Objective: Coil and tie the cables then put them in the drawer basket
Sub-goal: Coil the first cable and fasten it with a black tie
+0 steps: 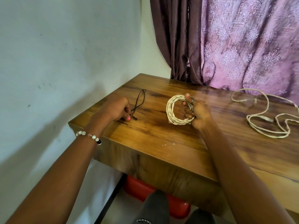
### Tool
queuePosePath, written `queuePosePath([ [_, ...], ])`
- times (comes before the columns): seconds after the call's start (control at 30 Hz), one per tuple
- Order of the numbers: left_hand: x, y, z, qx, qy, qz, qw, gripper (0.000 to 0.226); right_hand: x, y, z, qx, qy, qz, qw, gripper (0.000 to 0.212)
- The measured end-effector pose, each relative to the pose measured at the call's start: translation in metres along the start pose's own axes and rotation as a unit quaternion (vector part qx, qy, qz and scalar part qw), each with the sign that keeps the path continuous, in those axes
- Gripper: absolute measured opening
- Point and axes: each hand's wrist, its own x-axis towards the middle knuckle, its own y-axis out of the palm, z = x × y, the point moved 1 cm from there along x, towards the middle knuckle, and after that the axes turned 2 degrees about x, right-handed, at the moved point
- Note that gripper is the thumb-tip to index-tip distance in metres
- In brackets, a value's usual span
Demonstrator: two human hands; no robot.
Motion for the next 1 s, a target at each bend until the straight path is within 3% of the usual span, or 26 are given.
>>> queuePosePath([
  [0.23,-0.004,-0.005,-0.006,0.069,0.032,-0.039,0.996,0.01,-0.005,-0.002,0.002,0.003,-0.006,-0.011,1.0,0.018],
  [0.43,0.005,-0.024,-0.002,-0.052,0.024,-0.073,0.996,0.009,-0.004,-0.004,0.002,0.012,0.003,0.001,1.0,0.018],
  [0.63,0.008,-0.059,-0.013,-0.157,0.017,-0.059,0.986,0.017,-0.004,-0.003,0.003,0.01,0.001,0.002,1.0,0.019],
  [0.87,0.006,-0.079,-0.033,-0.403,0.005,-0.049,0.914,0.015,-0.003,-0.005,0.004,0.012,0.009,0.008,1.0,0.019],
  [1.0,0.013,-0.073,-0.052,-0.518,-0.01,-0.04,0.854,0.012,-0.005,-0.007,0.011,0.004,0.0,-0.034,0.999,0.016],
])
